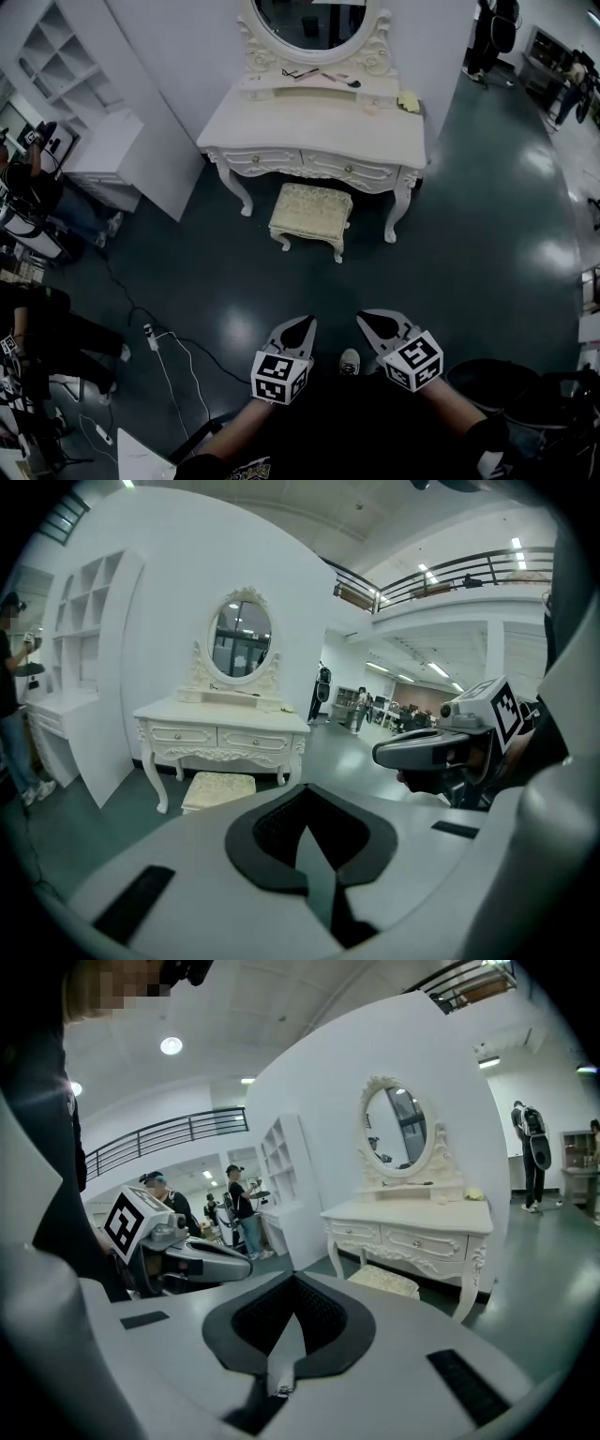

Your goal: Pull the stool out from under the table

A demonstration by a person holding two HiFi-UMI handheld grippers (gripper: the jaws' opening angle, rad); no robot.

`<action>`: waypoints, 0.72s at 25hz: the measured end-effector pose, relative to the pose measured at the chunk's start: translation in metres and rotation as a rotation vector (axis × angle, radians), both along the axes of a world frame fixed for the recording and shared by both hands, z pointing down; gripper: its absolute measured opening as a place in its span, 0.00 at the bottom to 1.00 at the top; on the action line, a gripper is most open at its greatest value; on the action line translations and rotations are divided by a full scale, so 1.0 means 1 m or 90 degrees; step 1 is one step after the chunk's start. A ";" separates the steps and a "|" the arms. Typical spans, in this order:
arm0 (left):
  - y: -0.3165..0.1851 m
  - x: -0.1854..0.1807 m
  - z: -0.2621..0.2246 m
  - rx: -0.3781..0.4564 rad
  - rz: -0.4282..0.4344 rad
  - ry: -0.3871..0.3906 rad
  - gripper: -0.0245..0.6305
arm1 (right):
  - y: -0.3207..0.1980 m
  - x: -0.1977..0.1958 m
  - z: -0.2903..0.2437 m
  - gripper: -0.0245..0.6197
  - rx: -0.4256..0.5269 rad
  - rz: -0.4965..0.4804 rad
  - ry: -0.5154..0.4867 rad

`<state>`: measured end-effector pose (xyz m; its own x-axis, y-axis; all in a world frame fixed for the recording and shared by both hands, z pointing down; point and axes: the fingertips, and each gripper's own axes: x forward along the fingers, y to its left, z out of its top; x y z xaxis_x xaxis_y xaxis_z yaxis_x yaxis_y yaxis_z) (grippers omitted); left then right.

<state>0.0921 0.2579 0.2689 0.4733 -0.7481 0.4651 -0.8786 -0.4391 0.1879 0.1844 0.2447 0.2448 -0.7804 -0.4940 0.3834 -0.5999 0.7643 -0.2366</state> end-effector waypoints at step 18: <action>0.014 -0.017 0.000 0.012 -0.028 0.003 0.05 | 0.017 -0.033 0.005 0.08 -0.004 -0.060 -0.005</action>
<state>0.0755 0.2718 0.2689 0.4422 -0.7769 0.4482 -0.8961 -0.4040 0.1837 0.1517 0.2613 0.2502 -0.8261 -0.4162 0.3799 -0.5238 0.8158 -0.2451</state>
